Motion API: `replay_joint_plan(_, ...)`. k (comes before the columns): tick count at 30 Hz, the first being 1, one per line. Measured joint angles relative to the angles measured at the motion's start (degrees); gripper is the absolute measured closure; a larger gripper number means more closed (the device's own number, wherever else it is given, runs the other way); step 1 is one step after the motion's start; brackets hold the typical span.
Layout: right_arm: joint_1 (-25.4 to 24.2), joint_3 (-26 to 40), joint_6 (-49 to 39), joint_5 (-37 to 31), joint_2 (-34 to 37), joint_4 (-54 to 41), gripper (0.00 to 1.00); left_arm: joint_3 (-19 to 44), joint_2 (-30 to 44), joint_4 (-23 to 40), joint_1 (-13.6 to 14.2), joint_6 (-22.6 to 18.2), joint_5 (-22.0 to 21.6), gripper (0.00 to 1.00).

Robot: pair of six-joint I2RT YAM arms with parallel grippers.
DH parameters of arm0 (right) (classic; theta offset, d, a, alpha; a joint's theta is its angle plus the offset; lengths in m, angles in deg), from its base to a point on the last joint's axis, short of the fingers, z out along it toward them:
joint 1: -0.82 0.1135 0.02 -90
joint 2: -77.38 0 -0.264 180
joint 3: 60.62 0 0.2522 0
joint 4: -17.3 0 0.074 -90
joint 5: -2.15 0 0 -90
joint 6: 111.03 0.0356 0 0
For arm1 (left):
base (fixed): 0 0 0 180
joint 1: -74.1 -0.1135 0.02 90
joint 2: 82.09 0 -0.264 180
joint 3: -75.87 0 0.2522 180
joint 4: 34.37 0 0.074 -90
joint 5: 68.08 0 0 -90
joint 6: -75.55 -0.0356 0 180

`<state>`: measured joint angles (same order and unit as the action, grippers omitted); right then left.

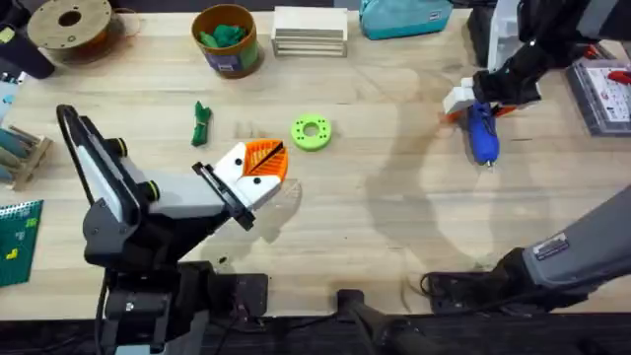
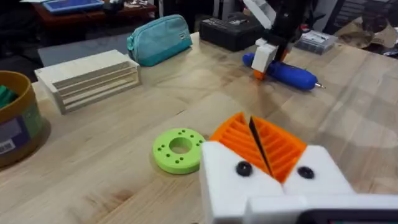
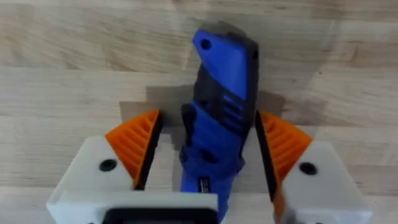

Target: Pick up the gripper from the table and insert it into the empty holder that is missing its gripper. Then pick up a screw, insert it into the mounting hole, and use the screwdriver to tighten it. Finally, clean up the table by picking up the vegetable and placing it into the bucket.

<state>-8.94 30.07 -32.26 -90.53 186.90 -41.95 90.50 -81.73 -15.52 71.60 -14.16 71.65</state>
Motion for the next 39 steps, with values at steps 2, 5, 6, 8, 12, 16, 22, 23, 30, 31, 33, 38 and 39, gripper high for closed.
replay_joint_plan(2, 0.00, 0.04, 0.00, 0.00, 0.00, -0.11, 0.119, 0.00, 0.00, 0.02, 0.00, 0.00, 0.00, 0.994)
replay_joint_plan(5, 0.00, 0.07, 0.00, -0.02, 0.00, -0.14, 0.121, 0.00, 0.00, -0.01, 0.00, 0.00, 0.00, 0.995)
replay_joint_plan(6, 0.00, 0.07, 0.00, -0.02, 0.00, -0.14, 0.123, 0.00, 0.00, 0.00, 0.01, 0.00, 0.00, 0.994)
replay_joint_plan(8, 0.00, 0.07, 0.02, 0.05, 0.00, -0.14, 0.145, 0.00, 0.00, -0.01, 0.00, 0.00, 0.00, 0.994)
replay_joint_plan(12, 0.22, 0.07, -0.29, 0.15, 0.00, -0.10, 0.368, 0.00, 0.00, -0.01, 0.00, 0.00, 0.00, 0.994)
replay_joint_plan(16, 0.26, 0.07, -0.73, 0.12, 0.09, 0.05, 0.822, 0.00, 0.00, -0.01, 0.00, 0.00, -0.02, 0.994)
replay_joint_plan(22, 0.22, 0.07, -0.72, -0.40, 0.28, 0.06, 0.978, 0.00, 0.00, -0.01, 0.00, 0.00, 0.00, 0.994)
replay_joint_plan(23, 0.22, 0.07, -0.79, -0.45, 0.28, 0.06, 0.978, 0.00, 0.00, -0.01, 0.00, 0.00, 0.00, 0.995)
replay_joint_plan(30, 0.22, 0.25, -0.81, -0.23, 0.28, -0.23, 0.978, 0.00, 0.00, -0.01, 0.00, 0.00, 0.00, 0.995)
replay_joint_plan(31, 0.22, 0.42, -0.72, -0.06, 0.31, -0.53, 0.978, 0.00, 0.00, 0.00, 0.00, 0.00, 0.00, 0.995)
replay_joint_plan(33, 0.22, 1.18, 0.07, 0.39, 0.39, -1.35, 0.978, 0.00, 0.00, 0.01, 0.00, 0.00, 0.00, 0.995)
replay_joint_plan(38, 0.22, 4.44, 1.14, 3.26, -0.15, -2.55, 0.978, 0.00, 0.00, -0.01, 0.00, 0.00, 0.00, 0.995)
replay_joint_plan(39, 0.22, 5.18, 1.22, 4.15, -0.80, -3.01, 0.978, 0.00, 0.00, -0.01, 0.00, 0.00, 0.00, 0.994)
